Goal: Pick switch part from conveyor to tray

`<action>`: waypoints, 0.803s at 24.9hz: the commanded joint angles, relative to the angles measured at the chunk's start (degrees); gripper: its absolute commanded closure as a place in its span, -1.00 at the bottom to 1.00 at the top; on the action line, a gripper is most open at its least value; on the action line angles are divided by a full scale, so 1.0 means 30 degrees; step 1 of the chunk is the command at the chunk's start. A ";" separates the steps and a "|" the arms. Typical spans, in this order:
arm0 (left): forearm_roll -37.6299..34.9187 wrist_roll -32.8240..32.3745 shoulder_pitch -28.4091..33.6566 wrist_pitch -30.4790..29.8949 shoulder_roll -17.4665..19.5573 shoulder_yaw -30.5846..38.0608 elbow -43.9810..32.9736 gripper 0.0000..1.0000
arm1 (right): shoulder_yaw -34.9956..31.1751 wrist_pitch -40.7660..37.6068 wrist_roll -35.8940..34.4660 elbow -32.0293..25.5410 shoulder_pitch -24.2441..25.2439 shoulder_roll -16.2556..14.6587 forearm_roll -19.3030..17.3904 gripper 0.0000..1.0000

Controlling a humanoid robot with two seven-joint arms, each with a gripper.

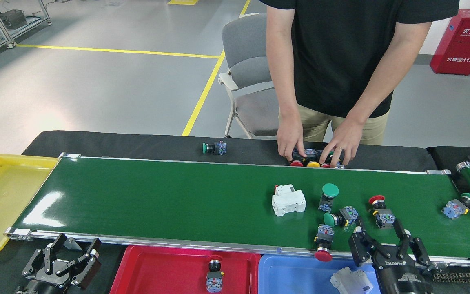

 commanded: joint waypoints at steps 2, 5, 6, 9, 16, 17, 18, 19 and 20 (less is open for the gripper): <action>0.0092 0.0068 -0.0080 -0.1008 0.0218 0.0103 -0.0606 -1.00 | 0.0013 -0.0575 -0.0258 -0.0309 -0.0374 0.0017 -0.0040 -0.90; 0.0092 0.0068 -0.0051 -0.1242 0.0101 -0.0043 -0.1279 -1.00 | 0.0687 -0.0751 0.0006 -0.0309 -0.1195 0.0017 -0.0040 -0.90; 0.0092 0.0068 -0.0022 -0.1242 0.0101 -0.0043 -0.1338 -1.00 | 0.1446 -0.0722 0.0211 -0.0280 -0.1370 0.0017 -0.0040 -0.90; 0.0063 0.0039 0.0008 -0.1242 0.0130 -0.0043 -0.1309 -1.00 | 0.3792 -0.0839 0.0944 -0.0280 -0.1576 0.0076 -0.0040 -0.90; 0.0005 -0.0019 -0.0285 -0.1388 0.0159 -0.0219 -0.1279 -1.00 | 0.6868 -0.0604 0.1500 0.0336 -0.1605 0.0251 0.0048 -0.90; 0.0005 -0.0019 -0.0314 -0.1447 0.0189 -0.0395 -0.1250 -1.00 | 0.7103 -0.0604 0.1617 0.0658 -0.1634 0.0310 0.0077 -0.90; 0.0005 -0.0019 -0.0314 -0.1506 0.0218 -0.0512 -0.1250 -1.00 | 0.7132 -0.0575 0.1617 0.0980 -0.1751 0.0456 0.0077 -0.89; 0.0005 -0.0049 -0.0285 -0.1535 0.0218 -0.0542 -0.1221 -1.00 | 0.7132 -0.0458 0.1617 0.1244 -0.1986 0.0661 0.0077 -0.88; 0.0005 -0.0078 -0.0285 -0.1593 0.0247 -0.0600 -0.1192 -1.00 | 0.7161 -0.0165 0.1617 0.1507 -0.2337 0.0779 0.0136 -0.87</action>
